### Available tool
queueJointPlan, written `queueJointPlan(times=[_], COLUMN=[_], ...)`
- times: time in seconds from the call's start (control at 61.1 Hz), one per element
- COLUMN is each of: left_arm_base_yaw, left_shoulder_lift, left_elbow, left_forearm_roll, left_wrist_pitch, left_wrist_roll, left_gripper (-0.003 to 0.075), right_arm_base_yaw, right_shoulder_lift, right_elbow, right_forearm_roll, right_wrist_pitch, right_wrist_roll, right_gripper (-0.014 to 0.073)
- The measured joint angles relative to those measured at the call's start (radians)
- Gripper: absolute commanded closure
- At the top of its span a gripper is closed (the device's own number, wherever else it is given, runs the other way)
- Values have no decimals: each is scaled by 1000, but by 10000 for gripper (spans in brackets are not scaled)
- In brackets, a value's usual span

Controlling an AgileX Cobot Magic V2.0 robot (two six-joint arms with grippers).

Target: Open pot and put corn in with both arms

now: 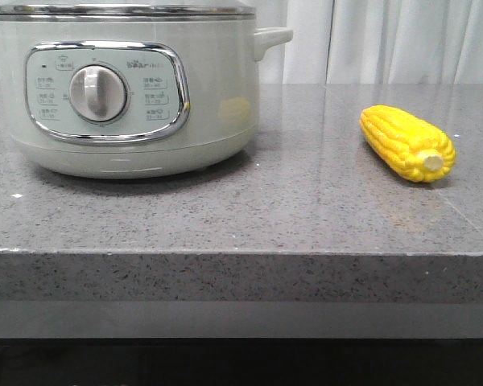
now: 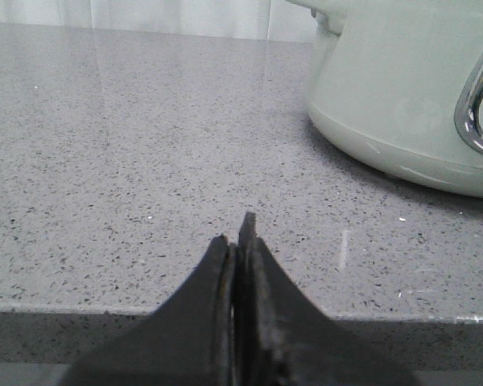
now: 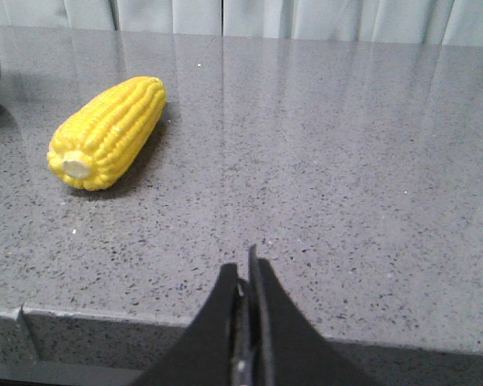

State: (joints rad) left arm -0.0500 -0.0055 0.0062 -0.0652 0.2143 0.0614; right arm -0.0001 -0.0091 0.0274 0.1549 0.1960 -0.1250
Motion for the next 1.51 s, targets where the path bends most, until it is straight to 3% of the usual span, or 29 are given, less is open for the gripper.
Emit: queueJointPlan(times=[1.506], left_arm_base_yaw=[0], left_shoulder_lift=[0], left_elbow=[0], left_forearm_roll=[0], left_wrist_pitch=[-35], left_wrist_roll=[0], left_gripper=[739], right_arm_base_yaw=[0], right_shoulder_lift=[0], right_elbow=[0], right_forearm_roll=[0], right_wrist_pitch=[-2], right_wrist_roll=[0], right_gripper=[662])
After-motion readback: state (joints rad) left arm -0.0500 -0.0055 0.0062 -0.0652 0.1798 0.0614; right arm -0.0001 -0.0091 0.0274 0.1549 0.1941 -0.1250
